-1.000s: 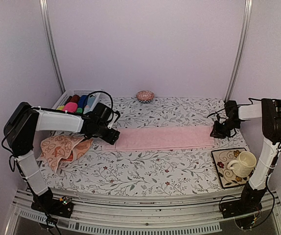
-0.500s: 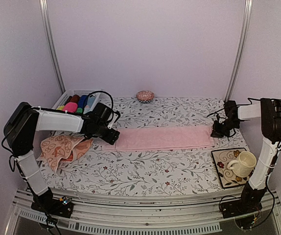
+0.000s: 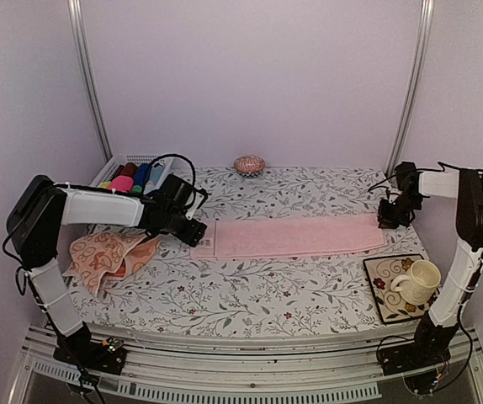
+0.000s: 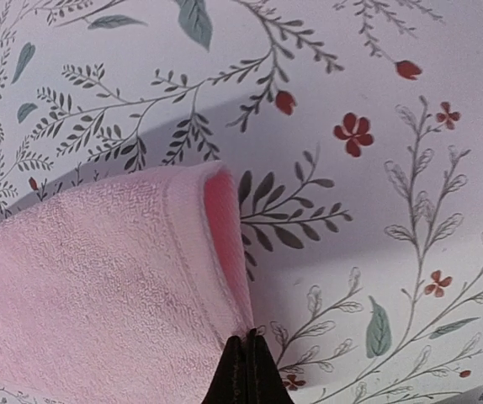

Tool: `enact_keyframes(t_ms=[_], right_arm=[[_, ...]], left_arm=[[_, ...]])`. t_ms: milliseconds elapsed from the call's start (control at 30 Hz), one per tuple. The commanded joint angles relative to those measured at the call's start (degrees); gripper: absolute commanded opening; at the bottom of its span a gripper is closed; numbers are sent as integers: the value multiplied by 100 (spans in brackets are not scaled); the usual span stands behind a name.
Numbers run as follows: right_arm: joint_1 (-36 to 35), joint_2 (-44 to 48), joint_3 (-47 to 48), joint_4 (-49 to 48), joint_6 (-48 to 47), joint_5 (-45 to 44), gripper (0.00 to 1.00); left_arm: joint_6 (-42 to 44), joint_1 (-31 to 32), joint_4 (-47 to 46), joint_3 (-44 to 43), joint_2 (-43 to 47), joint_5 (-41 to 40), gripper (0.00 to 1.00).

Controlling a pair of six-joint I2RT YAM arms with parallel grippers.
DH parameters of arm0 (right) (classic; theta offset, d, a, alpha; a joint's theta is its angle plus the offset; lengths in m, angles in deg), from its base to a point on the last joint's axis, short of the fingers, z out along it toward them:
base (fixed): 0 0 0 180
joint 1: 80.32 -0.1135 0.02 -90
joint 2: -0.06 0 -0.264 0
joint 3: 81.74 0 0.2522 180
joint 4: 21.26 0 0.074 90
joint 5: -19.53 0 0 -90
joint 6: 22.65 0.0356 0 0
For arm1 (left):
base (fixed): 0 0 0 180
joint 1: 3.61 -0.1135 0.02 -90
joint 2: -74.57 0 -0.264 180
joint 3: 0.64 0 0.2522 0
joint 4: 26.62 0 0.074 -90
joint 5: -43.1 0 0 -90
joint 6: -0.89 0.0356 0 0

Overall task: Roll the towels
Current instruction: Pick up the towel from the center of the board.

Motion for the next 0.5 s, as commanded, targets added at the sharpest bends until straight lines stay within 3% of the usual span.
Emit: enact_keyframes(t_ms=[0, 233, 467], right_arm=[[389, 323, 202, 302, -201, -321, 1], [540, 528, 764, 755, -514, 6, 1], [-316, 748, 1095, 931, -753, 829, 2]], left_arm=[[54, 74, 9, -125, -82, -31, 81], [3, 77, 81, -183, -92, -90, 82], [-213, 44, 285, -331, -124, -319, 84]])
